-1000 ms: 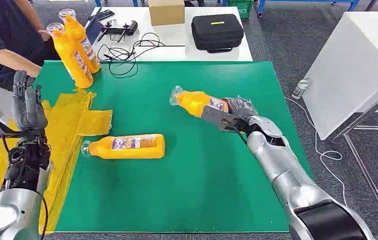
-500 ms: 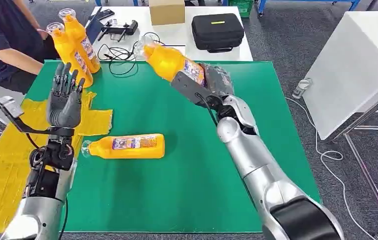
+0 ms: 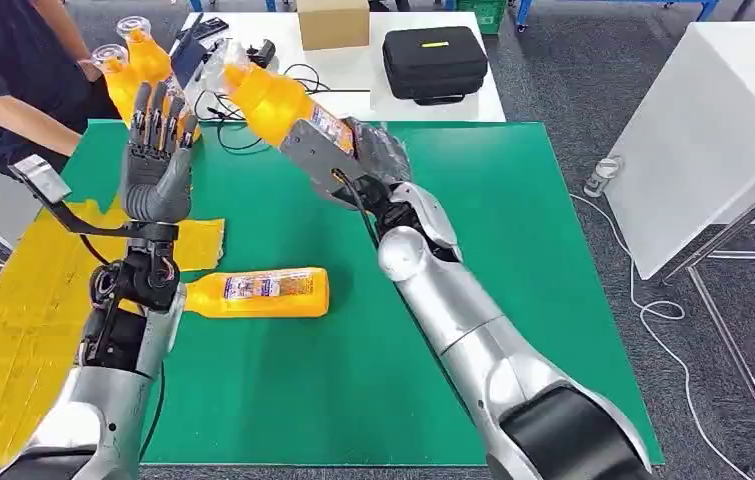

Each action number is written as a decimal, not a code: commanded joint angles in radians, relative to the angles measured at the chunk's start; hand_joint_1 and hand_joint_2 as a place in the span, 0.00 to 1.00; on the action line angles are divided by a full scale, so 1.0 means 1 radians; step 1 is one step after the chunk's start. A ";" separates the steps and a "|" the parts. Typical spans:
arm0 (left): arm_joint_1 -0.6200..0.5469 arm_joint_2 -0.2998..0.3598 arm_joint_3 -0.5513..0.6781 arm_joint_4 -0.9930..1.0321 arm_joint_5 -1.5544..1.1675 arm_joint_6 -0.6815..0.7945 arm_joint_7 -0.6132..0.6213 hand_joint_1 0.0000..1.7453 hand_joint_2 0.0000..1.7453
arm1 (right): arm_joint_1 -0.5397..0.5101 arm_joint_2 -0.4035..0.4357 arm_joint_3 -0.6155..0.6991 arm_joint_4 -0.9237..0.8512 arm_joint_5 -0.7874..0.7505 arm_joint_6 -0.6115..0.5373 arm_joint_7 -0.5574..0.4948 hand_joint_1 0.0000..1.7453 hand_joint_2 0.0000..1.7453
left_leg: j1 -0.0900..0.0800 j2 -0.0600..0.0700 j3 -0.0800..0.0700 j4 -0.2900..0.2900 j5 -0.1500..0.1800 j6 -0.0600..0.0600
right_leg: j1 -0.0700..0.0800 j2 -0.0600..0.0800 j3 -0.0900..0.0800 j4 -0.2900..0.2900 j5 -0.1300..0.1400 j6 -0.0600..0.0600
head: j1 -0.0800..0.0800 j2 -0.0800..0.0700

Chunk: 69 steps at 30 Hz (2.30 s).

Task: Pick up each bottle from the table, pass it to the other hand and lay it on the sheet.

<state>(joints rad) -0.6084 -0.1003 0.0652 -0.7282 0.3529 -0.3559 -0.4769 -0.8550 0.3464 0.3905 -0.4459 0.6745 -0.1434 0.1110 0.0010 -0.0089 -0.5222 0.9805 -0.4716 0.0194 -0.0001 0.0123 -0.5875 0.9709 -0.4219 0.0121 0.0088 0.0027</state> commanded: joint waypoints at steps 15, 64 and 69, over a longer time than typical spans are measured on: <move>0.009 -0.009 -0.037 -0.039 0.007 0.057 -0.002 0.00 1.00 | -0.154 0.003 0.513 -0.016 -0.355 -0.023 0.090 1.00 1.00 | 0.001 0.001 0.001 0.001 -0.002 -0.001 | 0.001 -0.001 0.002 0.001 -0.001 0.001 | 0.000 0.000; 0.124 -0.101 -0.117 -0.357 -0.018 0.108 0.183 0.00 1.00 | -0.236 0.003 0.681 0.093 -0.473 -0.072 0.215 1.00 1.00 | 0.001 -0.003 0.001 0.001 0.000 -0.001 | 0.001 -0.005 0.002 0.000 -0.001 0.000 | 0.000 0.000; 0.088 -0.102 -0.133 -0.303 -0.023 0.097 0.186 0.00 1.00 | -0.223 0.003 0.701 0.029 -0.458 -0.061 0.218 1.00 1.00 | 0.001 -0.004 0.001 0.001 0.000 -0.001 | 0.001 -0.005 0.003 0.000 -0.002 0.000 | 0.000 0.000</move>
<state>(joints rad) -0.4063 -0.1968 -0.0122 -1.1353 0.3322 -0.2426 -0.2957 -1.0708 0.3582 1.0601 -0.4025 0.2029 -0.2220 0.3166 0.0007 -0.0085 -0.5214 0.9806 -0.4715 0.0194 0.0000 0.0127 -0.5874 0.9706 -0.4219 0.0121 0.0092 0.0027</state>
